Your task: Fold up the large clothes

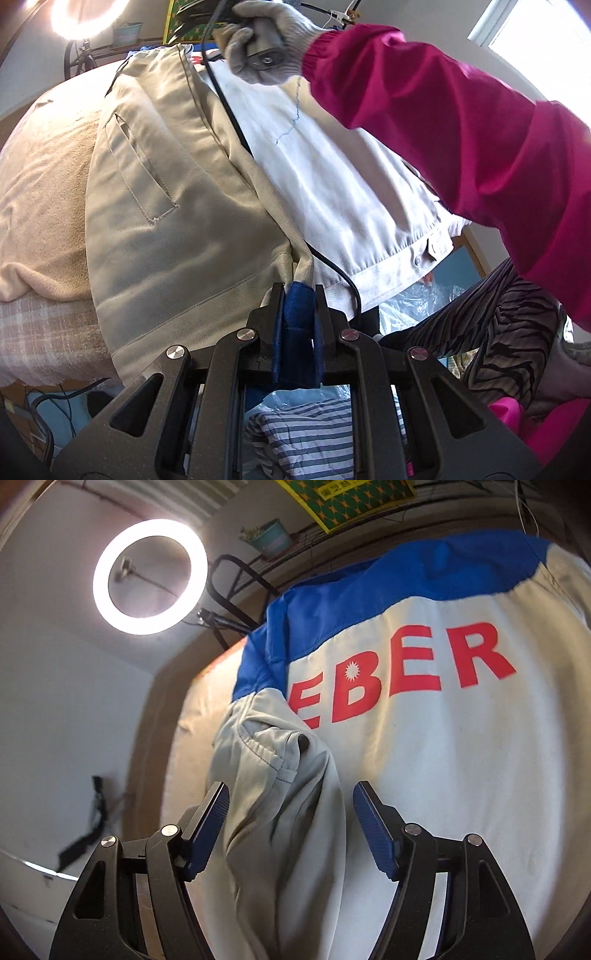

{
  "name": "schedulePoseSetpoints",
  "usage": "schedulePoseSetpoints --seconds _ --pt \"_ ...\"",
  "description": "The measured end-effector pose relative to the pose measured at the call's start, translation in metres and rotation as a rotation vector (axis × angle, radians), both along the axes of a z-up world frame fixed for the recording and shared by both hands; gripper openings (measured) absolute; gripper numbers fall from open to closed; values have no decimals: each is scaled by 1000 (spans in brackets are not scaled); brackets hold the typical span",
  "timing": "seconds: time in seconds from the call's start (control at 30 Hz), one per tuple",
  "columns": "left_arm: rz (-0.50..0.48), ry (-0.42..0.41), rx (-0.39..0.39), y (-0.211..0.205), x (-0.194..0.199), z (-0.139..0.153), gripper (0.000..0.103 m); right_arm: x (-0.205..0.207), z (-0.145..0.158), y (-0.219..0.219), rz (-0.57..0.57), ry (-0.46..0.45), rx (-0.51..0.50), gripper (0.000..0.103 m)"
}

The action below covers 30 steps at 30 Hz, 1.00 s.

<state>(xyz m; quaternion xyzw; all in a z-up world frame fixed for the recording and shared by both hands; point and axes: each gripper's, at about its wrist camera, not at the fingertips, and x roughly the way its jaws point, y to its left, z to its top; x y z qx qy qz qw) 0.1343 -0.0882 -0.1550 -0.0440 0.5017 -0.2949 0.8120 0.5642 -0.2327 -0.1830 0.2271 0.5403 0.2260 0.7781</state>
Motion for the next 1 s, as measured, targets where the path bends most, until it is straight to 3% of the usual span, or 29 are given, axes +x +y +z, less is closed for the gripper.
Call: schedulePoseSetpoints --seconds 0.03,0.07,0.1,0.23,0.4,0.5,0.67,0.8,1.0 --pt "-1 0 1 0 0 0 11 3 0 7 12 -11 -18 51" --pt "-3 -3 6 0 0 0 11 5 0 15 41 -11 -41 7" --pt "-6 -9 11 0 -1 1 11 5 2 20 52 -19 -81 6" --pt "-13 -1 13 -2 1 -3 11 -3 29 28 109 -198 -241 5" --pt "-51 33 36 -10 0 -16 13 8 -15 20 117 -129 -339 8" --pt "-90 57 17 -10 -8 -16 16 4 -13 9 86 -135 -316 20" --pt "-76 81 -73 21 -27 -2 18 -32 27 -18 108 -188 -240 20" --pt "-15 53 -131 55 -37 20 18 -91 62 -34 192 -243 -144 20" --pt "81 -12 -79 79 -22 34 18 -185 81 -29 343 -284 -64 20"
